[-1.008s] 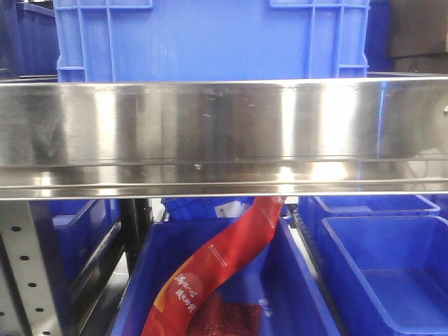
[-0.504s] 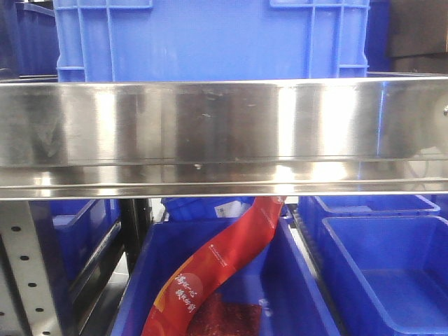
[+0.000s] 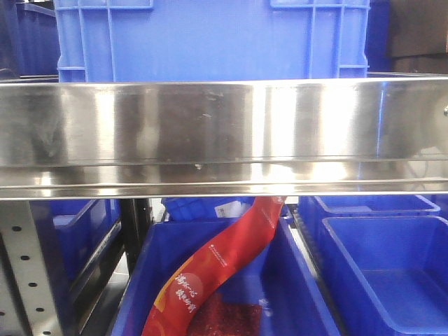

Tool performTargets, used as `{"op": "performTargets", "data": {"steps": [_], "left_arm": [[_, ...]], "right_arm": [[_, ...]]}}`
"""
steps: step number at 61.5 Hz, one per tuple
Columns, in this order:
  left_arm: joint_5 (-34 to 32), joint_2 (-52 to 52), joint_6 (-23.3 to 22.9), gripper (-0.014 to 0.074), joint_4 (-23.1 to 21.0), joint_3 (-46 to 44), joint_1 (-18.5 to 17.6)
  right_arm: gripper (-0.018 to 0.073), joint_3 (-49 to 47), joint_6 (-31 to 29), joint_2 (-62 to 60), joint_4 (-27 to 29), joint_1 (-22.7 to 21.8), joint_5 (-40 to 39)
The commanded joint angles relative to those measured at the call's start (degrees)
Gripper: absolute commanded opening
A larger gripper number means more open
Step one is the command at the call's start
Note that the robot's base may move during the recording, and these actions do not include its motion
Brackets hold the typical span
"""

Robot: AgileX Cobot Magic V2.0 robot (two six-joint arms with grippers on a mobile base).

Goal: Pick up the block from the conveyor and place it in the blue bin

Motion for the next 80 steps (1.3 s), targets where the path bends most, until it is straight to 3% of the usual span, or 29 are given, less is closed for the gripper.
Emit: {"op": "performTargets", "data": {"steps": [1,7,14,21,27,29,80], "left_arm": [[-0.6,-1.6,-4.7,-0.0111,6.1,3.3,4.7],[-0.5,-3.7,-7.1,-0.0111,12.3,7.8,11.8],[-0.5,-4.6,-7.1,-0.0111,12.0,11.8,18.9],[-1.0,-4.6,-7.1,-0.0111,10.8,14.4,22.1],[-4.7,-4.6,-7.1,-0.0111,10.5,15.7,22.3],[-2.6,-4.6,-7.1,-0.0111,10.5,15.7,22.3],[-2.6,-4.6,-7.1,-0.0111,10.5,15.7,22.3]], "right_arm": [[-0.0161,0.1,0.2,-0.3,-0.3,-0.3,-1.4],[-0.0161,0.1,0.2,-0.3,-0.3,-0.3,-1.4],[-0.0161,0.1,0.2,-0.3,-0.3,-0.3,-1.4],[-0.0161,0.1,0.2,-0.3,-0.3,-0.3,-1.4],[-0.0161,0.1,0.2,-0.3,-0.3,-0.3,-1.4],[-0.0161,0.1,0.2,-0.3,-0.3,-0.3,-1.4],[-0.0161,0.1,0.2,-0.3,-0.3,-0.3,-1.4]]}}
